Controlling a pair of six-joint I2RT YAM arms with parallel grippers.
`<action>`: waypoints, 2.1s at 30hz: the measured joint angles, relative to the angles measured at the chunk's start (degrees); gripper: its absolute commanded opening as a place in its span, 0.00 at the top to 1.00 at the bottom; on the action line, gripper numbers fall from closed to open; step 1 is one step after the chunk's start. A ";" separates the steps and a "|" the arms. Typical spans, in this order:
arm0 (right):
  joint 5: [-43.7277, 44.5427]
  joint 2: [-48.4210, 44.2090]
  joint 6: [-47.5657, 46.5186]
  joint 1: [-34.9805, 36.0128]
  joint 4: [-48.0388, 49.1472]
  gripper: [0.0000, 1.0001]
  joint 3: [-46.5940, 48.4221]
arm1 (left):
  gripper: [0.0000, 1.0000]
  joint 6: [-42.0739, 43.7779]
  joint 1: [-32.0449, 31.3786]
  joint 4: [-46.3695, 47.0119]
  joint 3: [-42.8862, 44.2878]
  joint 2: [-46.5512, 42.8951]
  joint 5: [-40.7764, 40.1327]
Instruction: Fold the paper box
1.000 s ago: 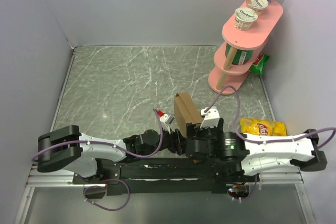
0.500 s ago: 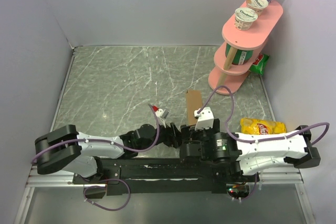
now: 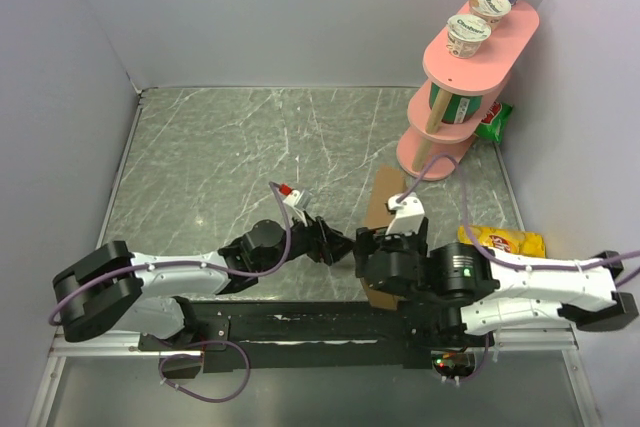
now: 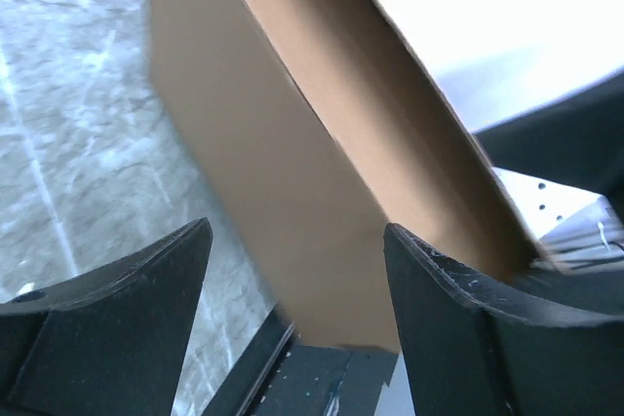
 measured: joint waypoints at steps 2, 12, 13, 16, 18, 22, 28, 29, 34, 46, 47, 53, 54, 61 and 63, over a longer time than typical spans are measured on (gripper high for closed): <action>-1.84 -4.20 -1.33 -1.97 3.54 0.01 -4.76 | 0.25 0.20 0.00 0.72 0.85 1.29 1.33; -4.98 -14.86 -2.47 -3.45 13.81 0.00 -15.63 | 0.29 0.50 0.02 6.27 2.78 7.13 5.99; -5.05 -15.63 -2.89 -3.45 14.51 0.00 -16.09 | 0.30 0.50 0.07 7.15 3.28 7.96 6.38; -6.05 -17.33 -3.69 -3.58 15.26 0.00 -16.59 | 0.32 0.50 0.07 8.13 4.02 9.07 7.08; -6.78 -17.99 -3.67 -3.67 15.34 0.00 -16.61 | 0.33 0.55 0.07 8.31 4.11 9.11 7.30; -7.15 -19.26 -2.73 -3.82 15.47 0.00 -16.61 | 0.39 1.16 0.07 8.07 4.66 9.14 7.54; -6.14 -23.32 -0.46 -4.35 15.19 0.00 -16.59 | 0.45 2.56 0.11 7.98 6.84 10.71 8.15; -5.75 -23.96 0.02 -4.44 14.86 0.01 -16.57 | 0.46 2.69 0.11 7.91 7.10 10.95 8.22; -2.93 -25.03 5.20 -4.59 9.60 0.07 -16.02 | 0.47 3.65 0.11 6.60 8.59 11.65 8.76; 2.08 -32.70 8.90 -4.59 5.40 0.24 -16.13 | 0.48 4.22 0.11 5.99 9.84 12.55 9.33; 2.16 -32.68 9.07 -4.59 4.61 0.25 -16.13 | 0.48 4.26 0.11 5.99 9.86 12.59 9.33; 1.88 -28.81 9.31 -5.27 2.25 0.23 -16.11 | 0.49 5.07 0.11 5.57 10.34 12.72 9.62; 1.44 -27.80 8.72 -5.84 2.49 0.22 -16.11 | 0.49 5.09 0.11 5.53 10.40 12.76 9.68; -2.75 -27.17 2.21 -12.33 9.70 0.22 -18.73 | 0.50 5.29 0.13 5.49 10.78 13.03 10.21; -4.79 -27.12 0.15 -14.56 12.22 0.22 -19.63 | 0.51 5.38 0.20 5.49 10.82 13.07 10.23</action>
